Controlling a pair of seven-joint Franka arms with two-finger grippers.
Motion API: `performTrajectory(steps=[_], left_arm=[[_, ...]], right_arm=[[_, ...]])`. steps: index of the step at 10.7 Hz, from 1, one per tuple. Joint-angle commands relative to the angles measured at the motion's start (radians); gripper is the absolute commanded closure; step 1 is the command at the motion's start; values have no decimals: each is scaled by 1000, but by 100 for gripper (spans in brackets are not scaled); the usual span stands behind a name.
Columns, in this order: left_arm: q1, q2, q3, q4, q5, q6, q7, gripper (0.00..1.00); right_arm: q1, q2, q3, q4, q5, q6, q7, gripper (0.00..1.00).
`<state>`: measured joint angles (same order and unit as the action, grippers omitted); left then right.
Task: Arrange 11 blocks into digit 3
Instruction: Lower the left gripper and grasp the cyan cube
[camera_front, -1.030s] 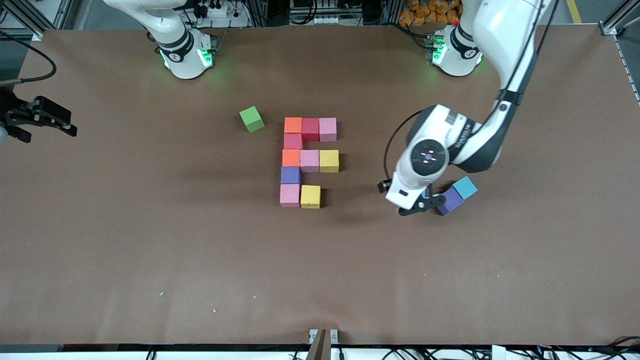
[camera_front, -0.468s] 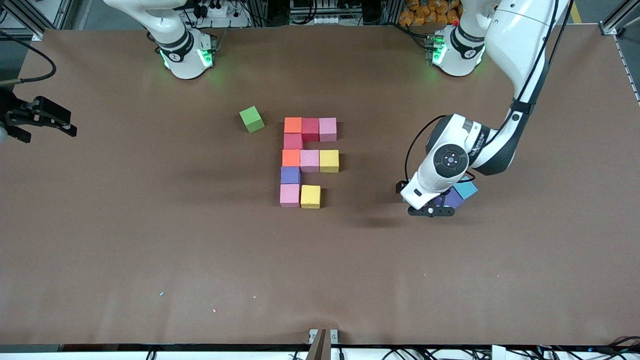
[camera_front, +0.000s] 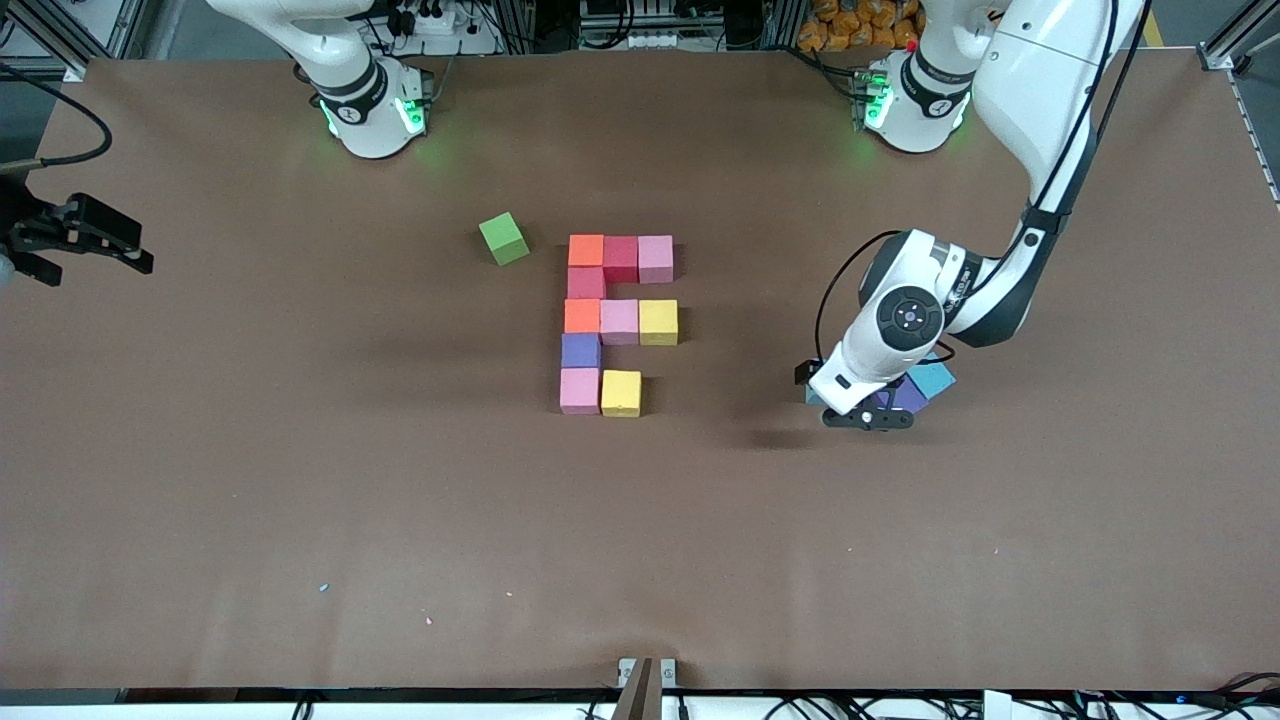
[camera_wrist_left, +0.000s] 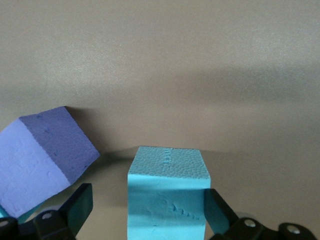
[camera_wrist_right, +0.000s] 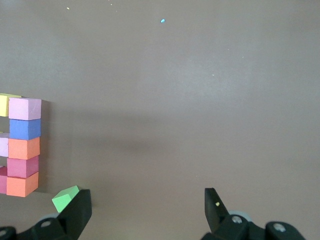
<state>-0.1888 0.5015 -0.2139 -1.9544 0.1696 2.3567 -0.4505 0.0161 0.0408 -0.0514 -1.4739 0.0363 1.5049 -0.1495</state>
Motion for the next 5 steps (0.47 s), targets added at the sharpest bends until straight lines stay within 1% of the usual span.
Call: performTrajectory(steps=[1, 5], left_arm=[[11, -12, -9, -11, 10, 18, 1, 0], [0, -47, -19, -9, 2, -10, -46, 0]], right_arm=[[-16, 11, 10, 26, -13, -15, 1, 0], [-15, 11, 10, 26, -12, -15, 1, 0]])
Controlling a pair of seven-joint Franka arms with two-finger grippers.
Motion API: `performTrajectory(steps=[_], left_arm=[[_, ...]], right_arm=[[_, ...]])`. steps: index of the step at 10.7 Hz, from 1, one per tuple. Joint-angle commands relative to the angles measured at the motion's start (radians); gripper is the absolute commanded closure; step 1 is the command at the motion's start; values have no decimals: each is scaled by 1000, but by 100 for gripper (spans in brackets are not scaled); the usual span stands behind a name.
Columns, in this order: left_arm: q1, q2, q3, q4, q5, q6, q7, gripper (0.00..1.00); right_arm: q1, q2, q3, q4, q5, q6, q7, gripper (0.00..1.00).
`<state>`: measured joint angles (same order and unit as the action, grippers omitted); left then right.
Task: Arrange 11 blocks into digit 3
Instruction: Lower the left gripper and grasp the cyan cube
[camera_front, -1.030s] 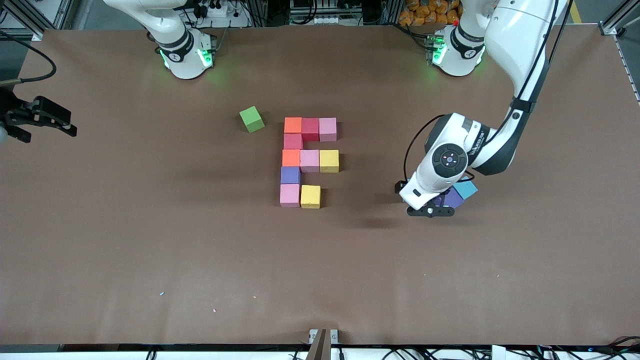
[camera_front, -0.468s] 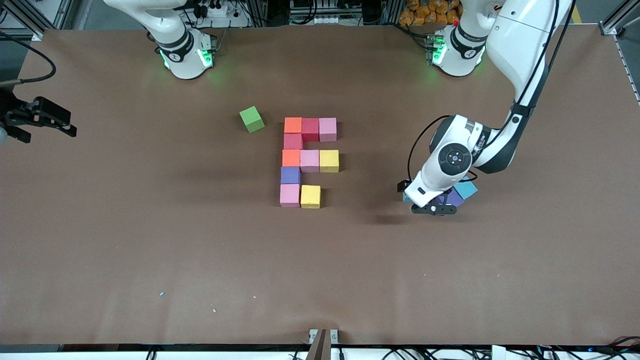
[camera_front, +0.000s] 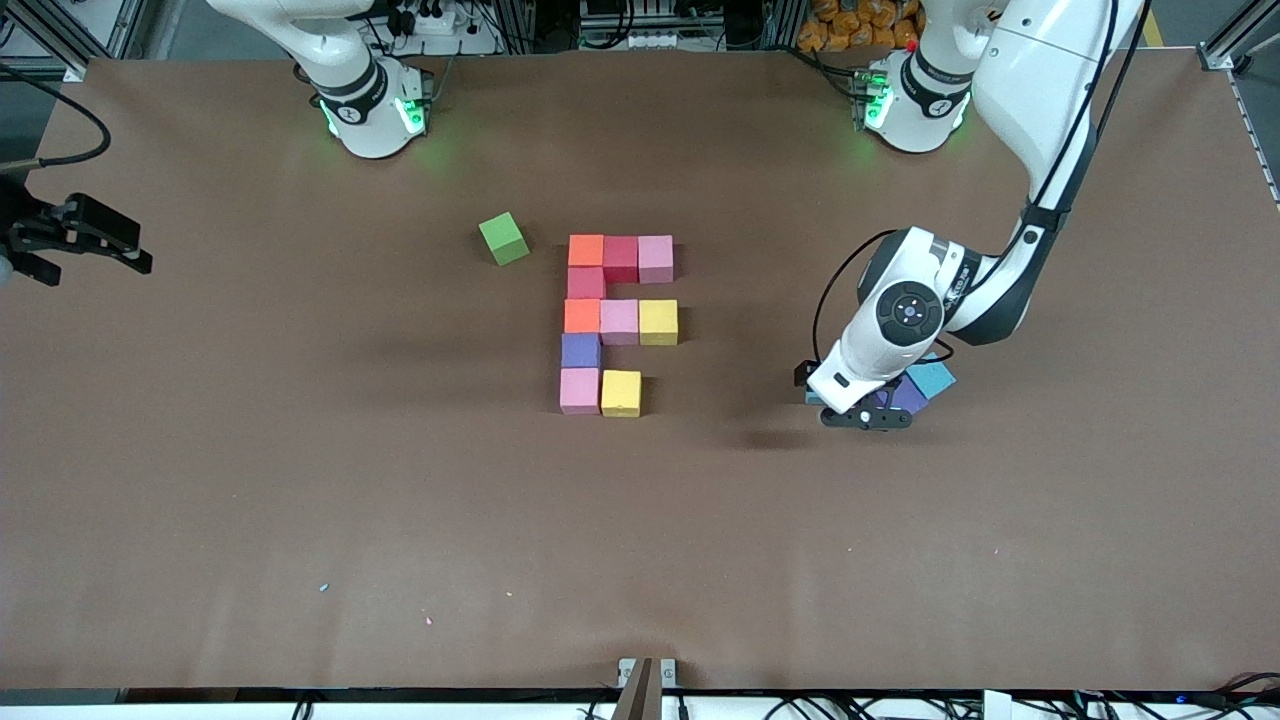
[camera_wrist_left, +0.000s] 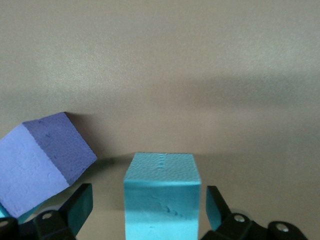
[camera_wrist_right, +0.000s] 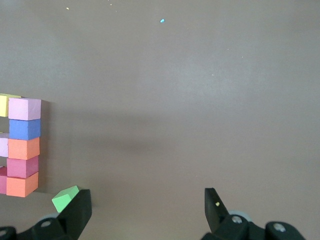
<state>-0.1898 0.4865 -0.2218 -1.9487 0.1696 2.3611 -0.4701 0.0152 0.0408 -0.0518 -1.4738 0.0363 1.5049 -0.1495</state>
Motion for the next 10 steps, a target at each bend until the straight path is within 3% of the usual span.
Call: performTrajectory(steps=[1, 9, 10], left_arm=[[4, -31, -14, -15, 2, -17, -24, 0], [9, 23, -13, -10, 18, -3, -10, 0], [10, 21, -11, -9, 18, -3, -10, 17]], right_arm=[[-14, 11, 10, 26, -12, -15, 1, 0], [-20, 13, 10, 26, -13, -15, 2, 0], [-36, 13, 10, 26, -10, -15, 4, 0]])
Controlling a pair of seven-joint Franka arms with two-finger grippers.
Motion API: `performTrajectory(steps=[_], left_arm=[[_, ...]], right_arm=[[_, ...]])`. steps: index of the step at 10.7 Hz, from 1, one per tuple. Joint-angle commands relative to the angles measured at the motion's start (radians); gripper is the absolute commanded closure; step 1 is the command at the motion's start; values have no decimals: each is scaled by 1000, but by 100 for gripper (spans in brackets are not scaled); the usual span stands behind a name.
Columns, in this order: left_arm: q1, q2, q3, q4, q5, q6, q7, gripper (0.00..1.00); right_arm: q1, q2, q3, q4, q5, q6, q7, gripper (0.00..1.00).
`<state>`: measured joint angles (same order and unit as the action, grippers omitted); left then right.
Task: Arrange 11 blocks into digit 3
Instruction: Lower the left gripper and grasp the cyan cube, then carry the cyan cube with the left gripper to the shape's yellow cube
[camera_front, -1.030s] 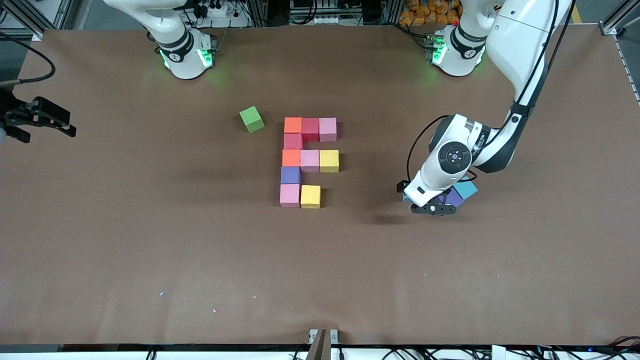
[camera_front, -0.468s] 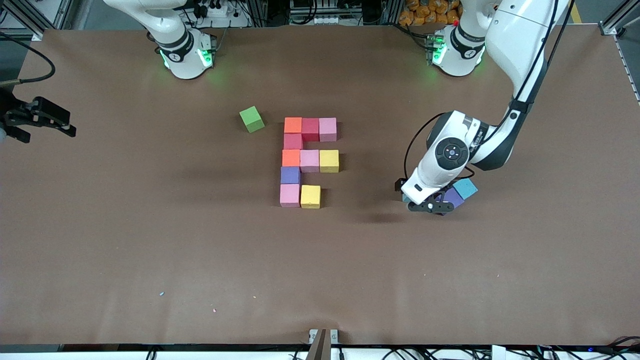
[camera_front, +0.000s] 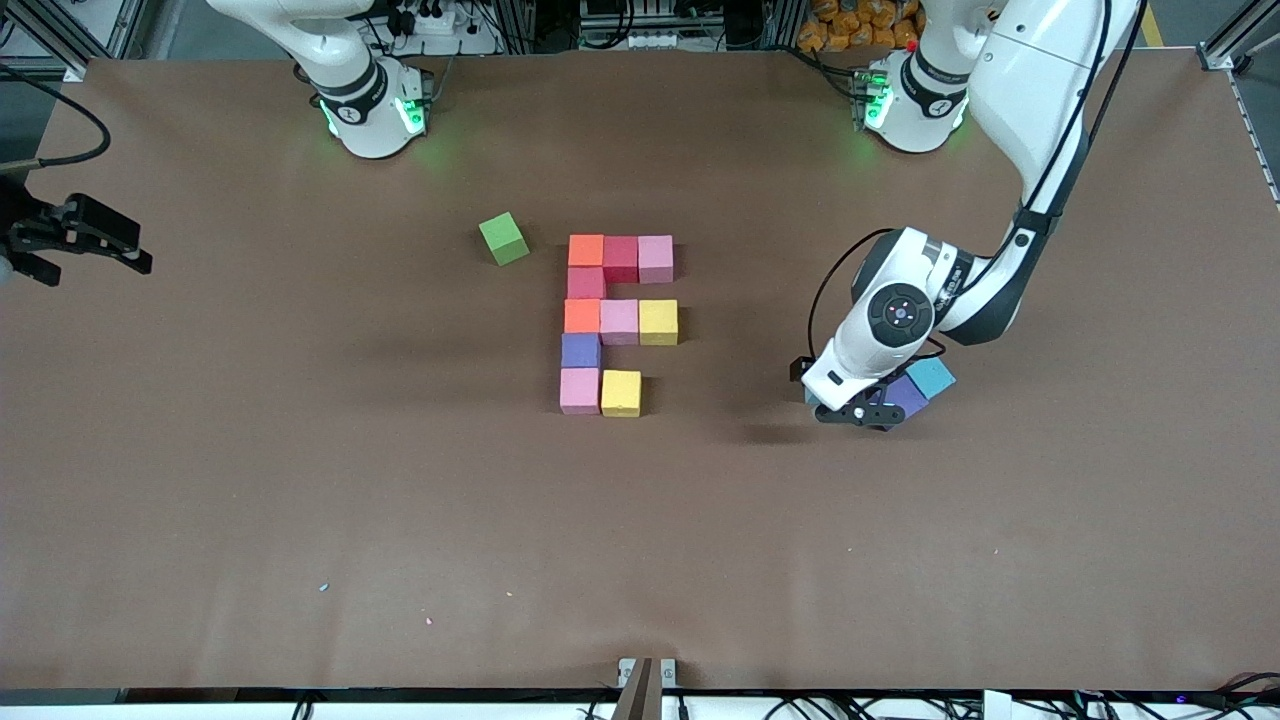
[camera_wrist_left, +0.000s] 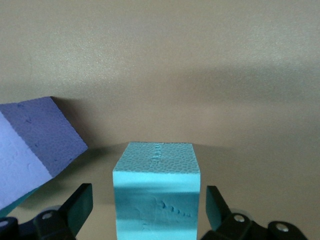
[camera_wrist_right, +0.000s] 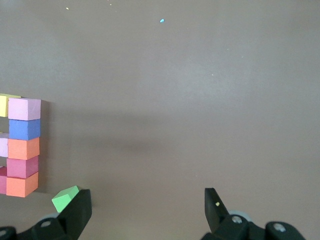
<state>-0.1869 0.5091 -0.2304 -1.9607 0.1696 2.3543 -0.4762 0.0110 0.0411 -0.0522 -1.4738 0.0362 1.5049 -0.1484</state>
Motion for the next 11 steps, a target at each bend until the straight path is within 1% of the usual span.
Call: performTrajectory(steps=[1, 2, 3, 5, 6, 7, 9, 10, 11], left_arm=[[7, -1, -4, 8, 18, 2, -19, 54], [-3, -4, -3, 9, 16, 0, -34, 87], [-9, -7, -3, 16, 16, -4, -77, 100], [-35, -4, -6, 74, 14, -45, -236, 100], [-52, 5, -6, 129, 2, -88, -322, 100], [-77, 31, -7, 191, -14, -127, -441, 100], [-141, 106, -7, 314, -67, -135, -719, 100], [-161, 141, -7, 371, -84, -135, -831, 100], [-175, 172, -7, 408, -103, -135, -926, 100]], right_arm=[[-39, 13, 11, 26, -7, -15, -2, 0], [-43, 14, 11, 26, -4, -15, -2, 0], [-43, 14, 11, 26, -1, -12, -3, 0], [-34, 13, 11, 26, -10, -12, -2, 0], [-34, 13, 11, 26, -10, -12, -2, 0], [-32, 13, 11, 26, -7, -12, 0, 0], [-32, 13, 11, 27, -6, -8, 0, 0], [-32, 13, 11, 29, -1, -5, 0, 0], [-32, 13, 11, 29, -1, -3, 0, 0]])
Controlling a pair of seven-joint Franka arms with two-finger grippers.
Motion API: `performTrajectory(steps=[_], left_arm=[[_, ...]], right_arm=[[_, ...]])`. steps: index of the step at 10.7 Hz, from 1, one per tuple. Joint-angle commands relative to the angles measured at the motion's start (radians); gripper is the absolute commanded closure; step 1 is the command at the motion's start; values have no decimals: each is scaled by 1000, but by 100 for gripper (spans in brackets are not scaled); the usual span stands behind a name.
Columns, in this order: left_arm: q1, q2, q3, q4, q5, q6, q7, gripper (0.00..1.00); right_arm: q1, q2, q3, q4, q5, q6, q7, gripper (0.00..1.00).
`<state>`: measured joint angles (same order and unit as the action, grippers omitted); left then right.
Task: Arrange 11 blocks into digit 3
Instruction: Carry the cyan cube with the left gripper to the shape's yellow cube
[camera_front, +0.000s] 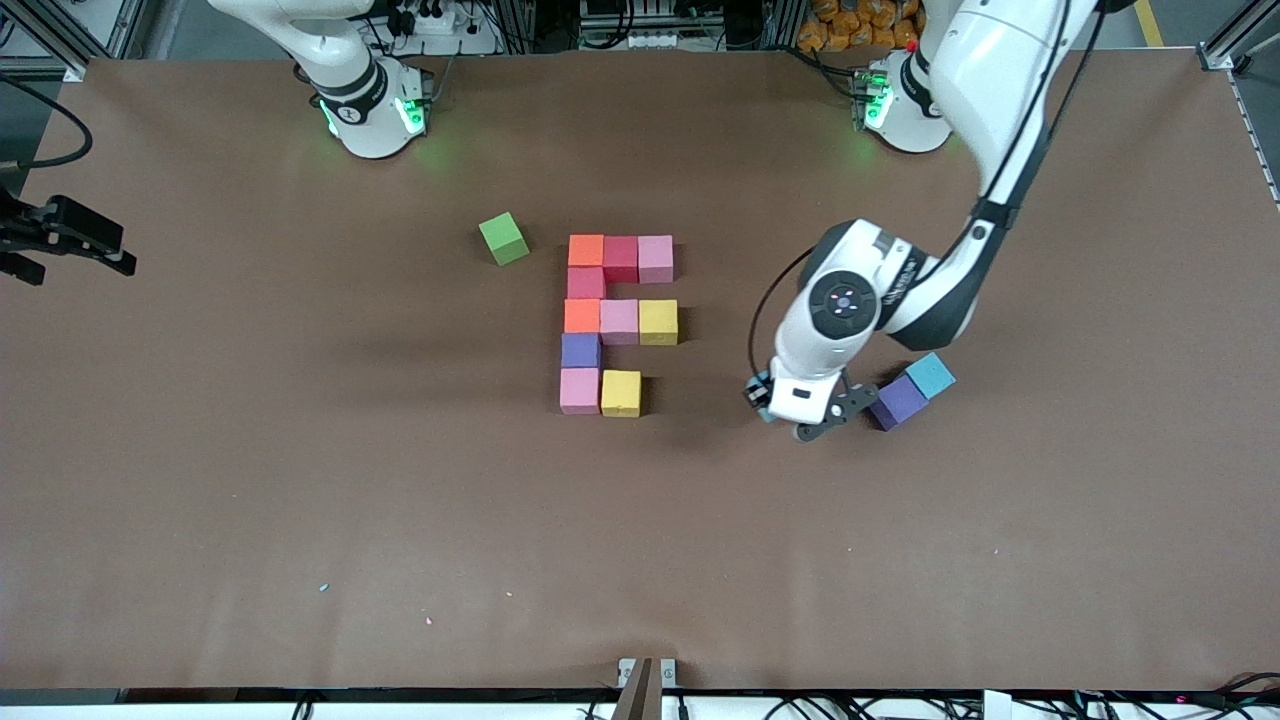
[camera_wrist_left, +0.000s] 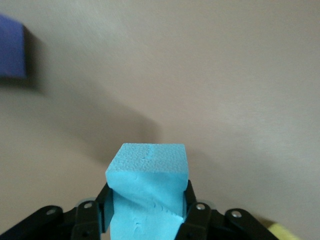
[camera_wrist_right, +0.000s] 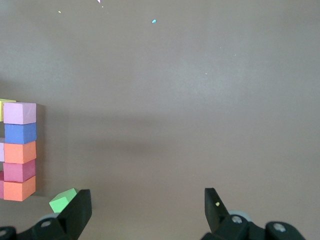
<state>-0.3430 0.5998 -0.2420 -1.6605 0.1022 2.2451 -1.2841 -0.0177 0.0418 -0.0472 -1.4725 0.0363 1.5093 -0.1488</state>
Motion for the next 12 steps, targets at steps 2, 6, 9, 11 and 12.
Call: performTrajectory(steps=[2, 6, 9, 11, 12], left_arm=[[-66, 158, 4, 204, -58, -24, -301, 100], [-88, 179, 4, 235, -82, -19, -607, 100], [-135, 239, 9, 301, -90, -4, -769, 100], [-148, 247, 12, 304, -90, -2, -819, 100], [-148, 252, 12, 304, -90, -2, -846, 100]], right_arm=[[-4, 12, 6, 27, -3, -8, 0, 0], [-4, 12, 6, 27, -1, -8, 0, 0], [-5, 12, 6, 27, -1, -8, 0, 0], [-4, 12, 7, 27, -1, -8, 0, 0], [-5, 13, 7, 27, -1, -8, 0, 0]])
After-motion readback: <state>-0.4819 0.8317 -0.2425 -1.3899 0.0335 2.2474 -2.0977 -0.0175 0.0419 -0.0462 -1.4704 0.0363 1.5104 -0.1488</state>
